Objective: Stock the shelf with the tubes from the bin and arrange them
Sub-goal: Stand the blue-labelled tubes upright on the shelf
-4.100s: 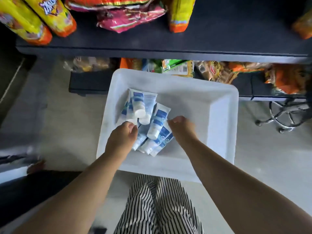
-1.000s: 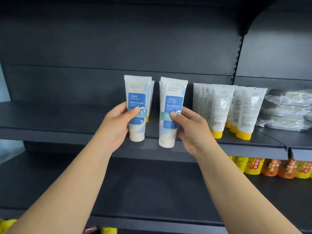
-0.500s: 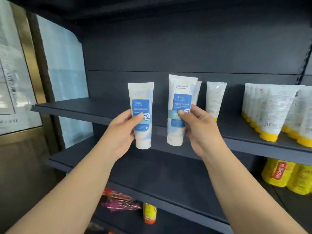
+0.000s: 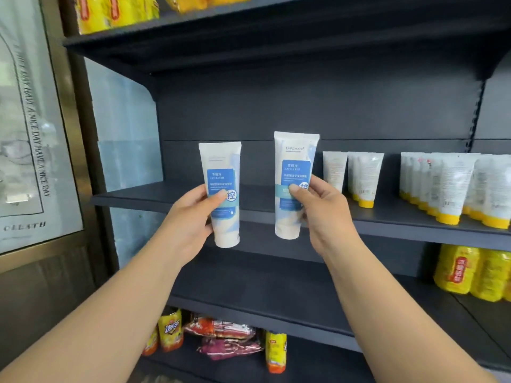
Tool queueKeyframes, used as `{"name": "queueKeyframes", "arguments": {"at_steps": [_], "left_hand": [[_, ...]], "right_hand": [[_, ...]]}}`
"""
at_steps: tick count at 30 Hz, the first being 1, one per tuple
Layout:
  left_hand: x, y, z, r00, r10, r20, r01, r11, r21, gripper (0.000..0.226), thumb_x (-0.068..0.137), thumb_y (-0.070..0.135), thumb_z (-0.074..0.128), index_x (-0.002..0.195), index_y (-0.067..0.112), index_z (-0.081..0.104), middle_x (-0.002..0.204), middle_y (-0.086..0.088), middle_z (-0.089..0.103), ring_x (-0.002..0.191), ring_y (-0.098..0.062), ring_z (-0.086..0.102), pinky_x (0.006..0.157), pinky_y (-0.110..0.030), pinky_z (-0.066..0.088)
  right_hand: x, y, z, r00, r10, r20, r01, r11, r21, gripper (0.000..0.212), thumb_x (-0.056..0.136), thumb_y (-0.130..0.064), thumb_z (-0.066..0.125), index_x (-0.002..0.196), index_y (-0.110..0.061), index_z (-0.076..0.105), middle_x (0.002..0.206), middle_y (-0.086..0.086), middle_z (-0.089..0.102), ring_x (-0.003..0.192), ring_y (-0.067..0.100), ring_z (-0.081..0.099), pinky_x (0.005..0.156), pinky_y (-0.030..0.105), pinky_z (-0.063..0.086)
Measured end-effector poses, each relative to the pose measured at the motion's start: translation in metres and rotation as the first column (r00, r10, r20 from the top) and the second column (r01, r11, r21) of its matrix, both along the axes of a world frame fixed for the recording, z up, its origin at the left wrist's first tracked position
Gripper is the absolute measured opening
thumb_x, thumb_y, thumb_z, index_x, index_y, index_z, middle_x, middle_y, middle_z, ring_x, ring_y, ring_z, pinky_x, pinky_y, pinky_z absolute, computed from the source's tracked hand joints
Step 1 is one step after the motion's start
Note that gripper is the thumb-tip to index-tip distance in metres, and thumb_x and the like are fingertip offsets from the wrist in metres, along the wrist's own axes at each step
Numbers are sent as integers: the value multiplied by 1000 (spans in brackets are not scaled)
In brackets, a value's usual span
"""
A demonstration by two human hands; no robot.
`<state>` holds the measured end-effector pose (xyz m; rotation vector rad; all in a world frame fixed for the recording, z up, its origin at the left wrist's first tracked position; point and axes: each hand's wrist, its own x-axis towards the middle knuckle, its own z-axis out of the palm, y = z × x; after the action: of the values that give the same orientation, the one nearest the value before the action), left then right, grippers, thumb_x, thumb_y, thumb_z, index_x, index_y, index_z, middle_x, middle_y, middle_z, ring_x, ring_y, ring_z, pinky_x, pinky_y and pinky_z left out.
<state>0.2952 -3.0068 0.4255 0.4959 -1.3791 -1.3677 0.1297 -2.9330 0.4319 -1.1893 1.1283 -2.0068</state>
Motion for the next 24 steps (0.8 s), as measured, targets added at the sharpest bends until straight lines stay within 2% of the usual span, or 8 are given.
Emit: {"name": "queueKeyframes", "arguments": {"at_steps": [5, 8, 10, 13, 17, 24], "left_hand": [[43, -37, 6, 992, -94, 86, 97, 995, -28, 16, 90, 12, 55, 97, 20, 67, 89, 6, 71, 75, -8, 68, 64, -25, 55], [50, -57, 9, 985, -140, 98, 142, 990, -23, 16, 91, 13, 55, 98, 20, 67, 92, 6, 70, 76, -7, 68, 67, -27, 53], [49, -67, 10, 982, -166, 91, 168, 986, -9, 16, 91, 12, 54, 95, 21, 66, 91, 6, 70, 74, -6, 69, 68, -28, 54], [41, -83, 12, 978, -191, 84, 192, 981, -16, 15, 91, 12, 54, 96, 20, 66, 92, 5, 69, 78, -8, 68, 71, -30, 54], [20, -105, 12, 982, -175, 72, 177, 984, -19, 15, 92, 12, 53, 97, 18, 65, 91, 4, 67, 79, -11, 65, 76, -33, 54], [-56, -144, 2, 983, -138, 121, 142, 990, -21, 12, 92, 11, 52, 94, 17, 62, 89, 3, 65, 78, -12, 64, 83, -38, 52]], "right_hand": [[54, -25, -4, 994, -110, 28, 110, 994, -14, 21, 91, -5, 54, 100, -19, 66, 86, -8, 69, 69, 4, 64, 61, 19, 54], [63, -34, -4, 979, -201, 20, 202, 979, -13, 22, 90, -5, 55, 92, -24, 66, 84, -10, 69, 71, 4, 64, 67, 21, 55], [61, -37, -2, 966, -257, -2, 257, 966, -15, 21, 90, -5, 55, 94, -22, 66, 85, -10, 68, 72, 5, 63, 69, 21, 54], [51, -45, 0, 947, -318, -46, 318, 948, -20, 20, 90, -5, 54, 101, -18, 65, 84, -11, 67, 71, 3, 62, 65, 13, 53], [24, -64, -6, 936, -346, -69, 346, 938, -25, 21, 90, -5, 54, 99, -20, 65, 84, -12, 68, 70, -1, 62, 63, 10, 51], [-46, -110, -23, 926, -375, -40, 375, 927, -10, 22, 91, -5, 53, 102, -22, 63, 87, -12, 67, 74, 3, 63, 65, 13, 53]]}}
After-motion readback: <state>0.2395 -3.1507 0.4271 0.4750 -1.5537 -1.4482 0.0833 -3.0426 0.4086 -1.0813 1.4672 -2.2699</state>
